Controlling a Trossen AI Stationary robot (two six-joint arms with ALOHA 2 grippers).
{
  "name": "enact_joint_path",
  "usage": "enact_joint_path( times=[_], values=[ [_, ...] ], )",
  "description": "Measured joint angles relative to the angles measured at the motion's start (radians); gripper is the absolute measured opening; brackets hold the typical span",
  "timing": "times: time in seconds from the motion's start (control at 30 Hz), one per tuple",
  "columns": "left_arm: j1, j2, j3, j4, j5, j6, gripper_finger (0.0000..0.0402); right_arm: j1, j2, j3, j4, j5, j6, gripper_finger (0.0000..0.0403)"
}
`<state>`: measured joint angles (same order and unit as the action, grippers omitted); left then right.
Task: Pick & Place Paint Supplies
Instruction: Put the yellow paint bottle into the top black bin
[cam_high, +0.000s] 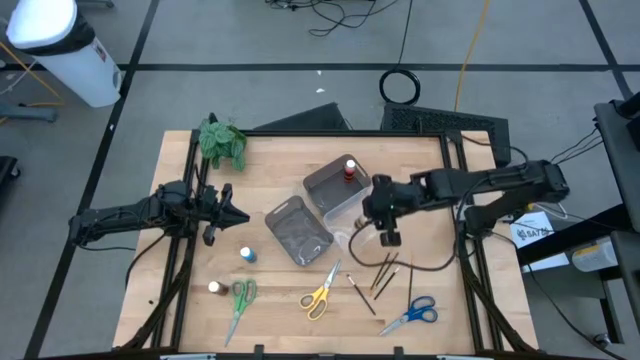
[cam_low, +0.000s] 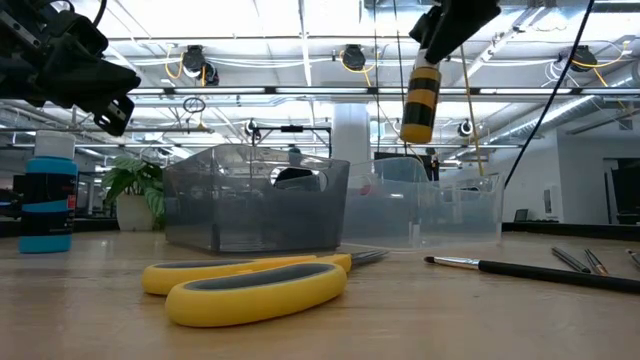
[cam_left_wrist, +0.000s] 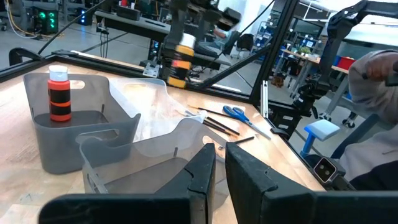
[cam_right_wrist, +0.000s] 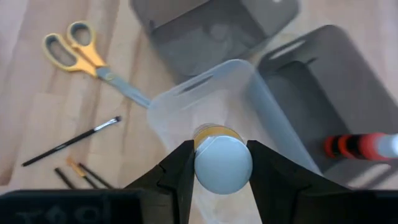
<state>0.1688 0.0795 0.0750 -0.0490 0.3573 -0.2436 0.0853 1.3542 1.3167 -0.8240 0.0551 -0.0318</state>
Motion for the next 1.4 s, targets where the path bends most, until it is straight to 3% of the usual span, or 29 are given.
enact_joint_path(
  times=[0.9, 1.13, 1.4],
  values=[
    [0.000, 0.000, 0.000, 0.000, 0.000, 0.000, 0.0047, -0.288, -0.033, 0.000, 0.044, -0.010, -0.090, 0.0125],
    [0.000, 0.000, 0.000, 0.000, 0.000, 0.000, 0.0047, -0.404, -0.030, 0.000, 0.152, -0.151, -0.112, 0.0113],
    [0.000, 0.000, 0.000, 0.000, 0.000, 0.000, 0.0047, -0.507, 0.006, 0.001, 0.176, -0.195, -0.115, 0.0114]
  ],
)
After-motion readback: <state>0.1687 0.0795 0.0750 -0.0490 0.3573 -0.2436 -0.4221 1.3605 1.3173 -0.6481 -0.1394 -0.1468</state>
